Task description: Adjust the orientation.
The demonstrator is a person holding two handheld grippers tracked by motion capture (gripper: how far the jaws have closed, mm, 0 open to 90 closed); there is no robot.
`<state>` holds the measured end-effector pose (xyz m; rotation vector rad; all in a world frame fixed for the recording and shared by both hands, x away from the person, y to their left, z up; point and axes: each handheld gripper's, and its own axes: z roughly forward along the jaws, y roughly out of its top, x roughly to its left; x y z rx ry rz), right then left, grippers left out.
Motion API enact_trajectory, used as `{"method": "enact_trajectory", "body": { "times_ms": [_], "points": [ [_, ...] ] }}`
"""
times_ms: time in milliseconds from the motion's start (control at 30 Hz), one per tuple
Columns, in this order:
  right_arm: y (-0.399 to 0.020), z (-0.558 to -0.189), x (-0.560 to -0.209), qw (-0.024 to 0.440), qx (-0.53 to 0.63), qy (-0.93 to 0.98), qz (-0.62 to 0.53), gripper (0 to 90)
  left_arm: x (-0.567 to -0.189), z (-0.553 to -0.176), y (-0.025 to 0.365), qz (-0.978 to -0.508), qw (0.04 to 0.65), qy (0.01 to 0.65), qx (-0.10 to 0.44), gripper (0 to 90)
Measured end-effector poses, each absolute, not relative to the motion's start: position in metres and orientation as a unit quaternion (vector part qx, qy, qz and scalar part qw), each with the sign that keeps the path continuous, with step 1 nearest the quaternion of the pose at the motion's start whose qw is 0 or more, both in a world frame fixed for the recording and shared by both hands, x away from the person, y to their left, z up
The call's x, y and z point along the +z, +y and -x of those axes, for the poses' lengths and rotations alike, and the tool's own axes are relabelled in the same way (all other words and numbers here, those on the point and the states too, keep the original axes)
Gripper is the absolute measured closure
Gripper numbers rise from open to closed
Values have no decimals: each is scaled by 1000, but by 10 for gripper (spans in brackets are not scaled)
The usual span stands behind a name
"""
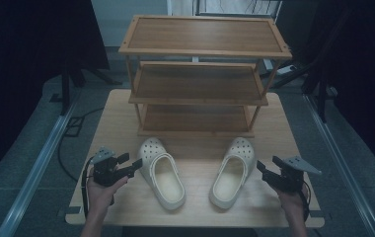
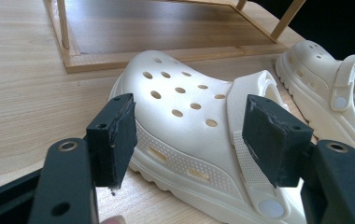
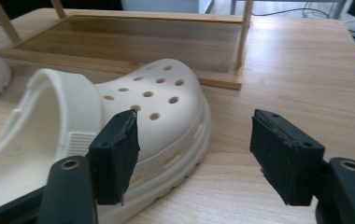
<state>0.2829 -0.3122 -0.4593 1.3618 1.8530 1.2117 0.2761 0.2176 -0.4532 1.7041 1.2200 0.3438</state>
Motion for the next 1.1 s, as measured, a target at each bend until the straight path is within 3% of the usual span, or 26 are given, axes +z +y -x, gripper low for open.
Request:
{"method": "enact_trajectory", "body": {
  "times_ms": [600, 967, 1100],
  "points": [
    [-261, -275, -428, 220, 495, 731, -415, 438, -446, -273, 217, -701, 488, 501, 142, 354],
    [-227, -285, -405, 201, 513, 737, -392, 619, -443, -269, 219, -695, 497, 501, 135, 354],
    [-224, -290, -402, 174, 536, 730, -386, 742, -446, -271, 211, -706, 491, 494, 129, 353]
  ]
}}
